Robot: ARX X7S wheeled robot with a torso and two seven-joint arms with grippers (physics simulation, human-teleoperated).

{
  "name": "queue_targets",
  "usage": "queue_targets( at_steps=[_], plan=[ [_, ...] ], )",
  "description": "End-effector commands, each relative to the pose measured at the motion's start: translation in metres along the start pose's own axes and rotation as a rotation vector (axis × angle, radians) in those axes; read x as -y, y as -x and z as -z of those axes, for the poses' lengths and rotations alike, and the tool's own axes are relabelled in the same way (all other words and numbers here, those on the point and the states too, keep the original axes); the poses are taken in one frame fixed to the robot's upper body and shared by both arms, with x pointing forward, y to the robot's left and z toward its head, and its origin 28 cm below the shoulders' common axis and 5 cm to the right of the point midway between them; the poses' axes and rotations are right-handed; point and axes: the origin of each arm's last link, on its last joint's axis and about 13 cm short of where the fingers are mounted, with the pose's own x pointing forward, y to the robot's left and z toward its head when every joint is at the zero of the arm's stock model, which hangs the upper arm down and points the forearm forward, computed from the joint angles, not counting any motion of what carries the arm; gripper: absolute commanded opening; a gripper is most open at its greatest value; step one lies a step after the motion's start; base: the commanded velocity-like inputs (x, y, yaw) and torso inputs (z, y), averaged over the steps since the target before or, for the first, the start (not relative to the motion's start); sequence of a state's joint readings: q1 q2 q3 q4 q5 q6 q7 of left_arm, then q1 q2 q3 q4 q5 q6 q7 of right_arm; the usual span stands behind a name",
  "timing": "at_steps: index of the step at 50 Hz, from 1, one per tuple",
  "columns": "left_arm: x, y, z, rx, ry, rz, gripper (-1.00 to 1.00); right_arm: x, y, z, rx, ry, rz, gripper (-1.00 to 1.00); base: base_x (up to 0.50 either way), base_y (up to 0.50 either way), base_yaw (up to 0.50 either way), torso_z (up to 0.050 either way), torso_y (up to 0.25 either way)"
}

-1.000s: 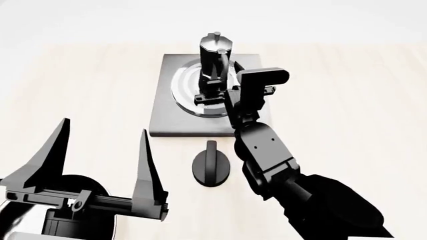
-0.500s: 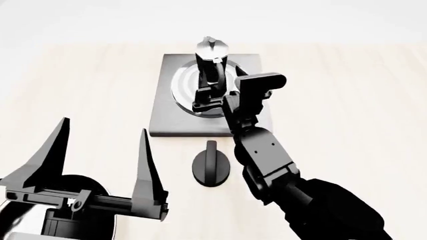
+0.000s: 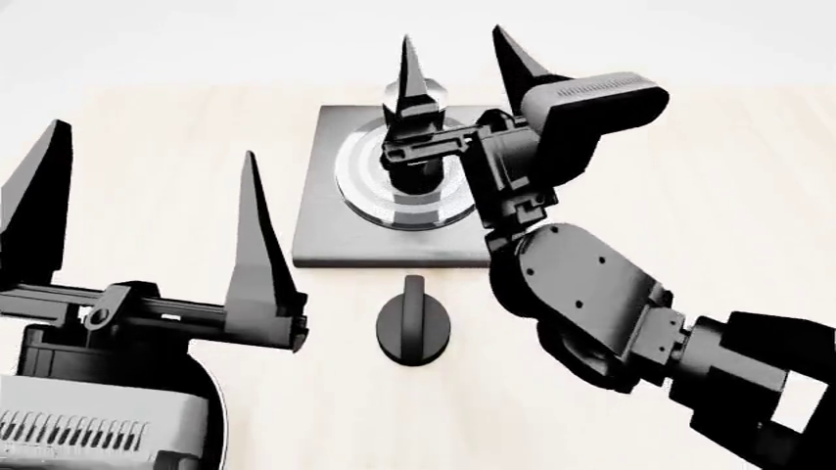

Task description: Turn on the stove and put the moka pot on it.

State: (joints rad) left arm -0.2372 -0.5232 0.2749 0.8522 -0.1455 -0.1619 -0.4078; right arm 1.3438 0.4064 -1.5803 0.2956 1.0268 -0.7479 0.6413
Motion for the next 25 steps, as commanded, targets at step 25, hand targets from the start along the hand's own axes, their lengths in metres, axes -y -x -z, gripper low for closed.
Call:
queue_targets(
  at_steps=[25],
  plan=[
    [-0.040,-0.055,-0.085,0.339,-0.162,-0.020,1.00,0.003,0.051,-0.208,0.473,0.322,0.146,1.00,0.00,0.00,0.00,0.000,0.000]
  ],
)
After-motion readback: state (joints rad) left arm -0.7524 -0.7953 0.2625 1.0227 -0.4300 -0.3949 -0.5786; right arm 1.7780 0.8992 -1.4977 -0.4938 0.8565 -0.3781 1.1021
